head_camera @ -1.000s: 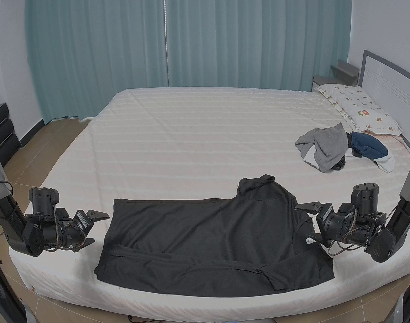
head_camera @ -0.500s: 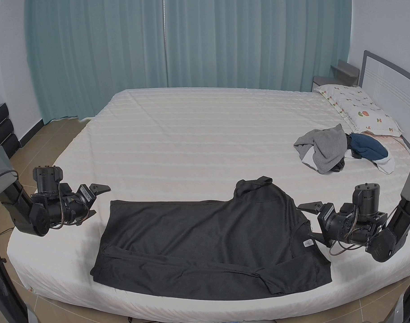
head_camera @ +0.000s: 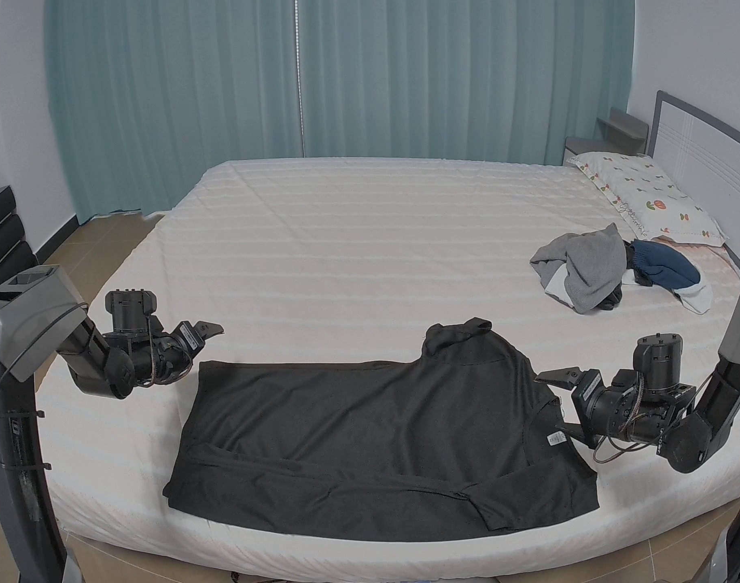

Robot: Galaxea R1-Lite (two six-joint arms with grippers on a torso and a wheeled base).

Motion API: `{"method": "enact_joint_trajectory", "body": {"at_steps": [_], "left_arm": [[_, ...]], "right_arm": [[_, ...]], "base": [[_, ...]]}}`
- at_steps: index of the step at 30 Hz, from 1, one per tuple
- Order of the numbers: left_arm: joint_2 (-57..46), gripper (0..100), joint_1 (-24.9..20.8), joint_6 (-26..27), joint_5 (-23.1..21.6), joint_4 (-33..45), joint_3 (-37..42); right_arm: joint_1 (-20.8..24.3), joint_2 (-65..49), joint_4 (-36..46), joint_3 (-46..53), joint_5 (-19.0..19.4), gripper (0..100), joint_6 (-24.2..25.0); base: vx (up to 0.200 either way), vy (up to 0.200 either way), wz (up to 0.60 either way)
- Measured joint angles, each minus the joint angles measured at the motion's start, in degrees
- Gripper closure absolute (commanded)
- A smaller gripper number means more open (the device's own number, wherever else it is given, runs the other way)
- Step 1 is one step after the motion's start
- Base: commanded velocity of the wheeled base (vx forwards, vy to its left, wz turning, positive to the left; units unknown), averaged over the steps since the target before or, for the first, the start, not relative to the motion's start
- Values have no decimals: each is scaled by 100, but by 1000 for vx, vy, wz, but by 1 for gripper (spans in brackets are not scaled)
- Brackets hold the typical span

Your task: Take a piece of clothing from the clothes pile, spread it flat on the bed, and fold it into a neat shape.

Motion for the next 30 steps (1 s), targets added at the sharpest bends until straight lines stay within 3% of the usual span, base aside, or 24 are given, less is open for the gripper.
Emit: {"method": "enact_joint_trajectory", "body": {"at_steps": [16,17,30], "left_arm": [[380,0,-163,323,239,-17,-135],[383,100,-168,323,236,-20,-157],[491,100,-105,282,318,-1,-384]], "right_arm": [[-20,356,-401,-17,-13,0,-33],[-30,364,-401,-20,-11,0,-33],[-74,527,-567,-245,-2,0,-44]], "base": [[0,0,0],[0,0,0],[0,0,0]]}}
